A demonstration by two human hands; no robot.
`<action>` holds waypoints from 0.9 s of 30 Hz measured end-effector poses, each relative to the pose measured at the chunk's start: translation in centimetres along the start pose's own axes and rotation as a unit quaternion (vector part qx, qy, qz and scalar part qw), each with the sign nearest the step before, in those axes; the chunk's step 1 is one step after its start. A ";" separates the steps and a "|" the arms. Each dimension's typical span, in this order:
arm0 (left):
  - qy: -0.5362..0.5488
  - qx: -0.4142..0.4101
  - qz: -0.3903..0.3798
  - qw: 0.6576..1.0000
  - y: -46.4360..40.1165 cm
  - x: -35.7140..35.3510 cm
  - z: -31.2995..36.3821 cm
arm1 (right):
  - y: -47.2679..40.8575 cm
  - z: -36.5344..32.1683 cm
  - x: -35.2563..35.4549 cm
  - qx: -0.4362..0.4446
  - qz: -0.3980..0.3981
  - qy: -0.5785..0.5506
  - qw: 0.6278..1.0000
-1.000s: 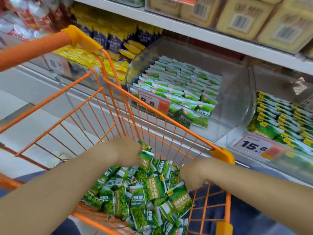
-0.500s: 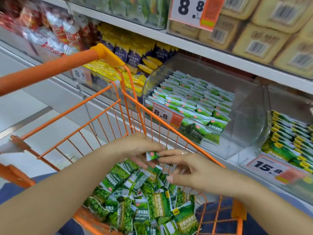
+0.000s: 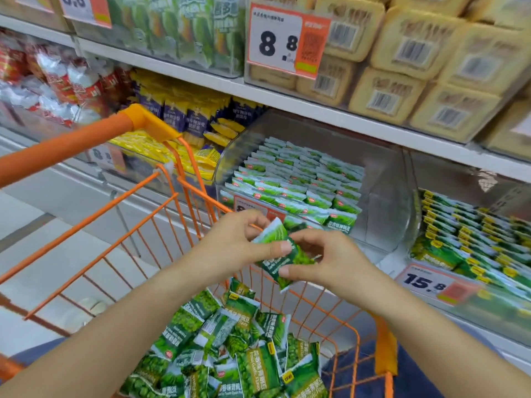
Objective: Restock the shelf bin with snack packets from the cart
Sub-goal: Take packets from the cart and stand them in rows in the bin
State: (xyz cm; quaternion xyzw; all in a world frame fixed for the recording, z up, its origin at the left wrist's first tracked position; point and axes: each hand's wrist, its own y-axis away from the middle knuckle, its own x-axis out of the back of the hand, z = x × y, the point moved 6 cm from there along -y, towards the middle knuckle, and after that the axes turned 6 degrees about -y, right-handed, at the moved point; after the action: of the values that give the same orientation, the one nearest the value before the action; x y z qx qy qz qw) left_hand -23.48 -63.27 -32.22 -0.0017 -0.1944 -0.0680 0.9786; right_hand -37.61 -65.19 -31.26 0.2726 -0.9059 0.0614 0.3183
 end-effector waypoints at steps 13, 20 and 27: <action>-0.458 -0.127 0.079 0.877 -3.2 -1.8 -2.3 | -1.7 3.2 11.6 -0.126 0.284 0.169 0.935; -0.474 -0.142 0.086 0.865 -3.1 -1.7 -2.5 | -4.9 9.7 8.6 -0.326 0.108 0.145 0.928; -0.483 -0.143 0.095 0.859 -2.8 -1.6 -2.8 | -6.5 9.4 8.5 -0.229 0.040 0.375 0.898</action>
State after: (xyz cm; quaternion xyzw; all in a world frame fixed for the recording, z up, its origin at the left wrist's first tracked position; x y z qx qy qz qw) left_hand -24.26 -65.92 -35.52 -0.1931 -0.6295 0.0080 0.7525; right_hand -44.76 -77.26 -33.94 0.1124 -0.7189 -0.0374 0.6849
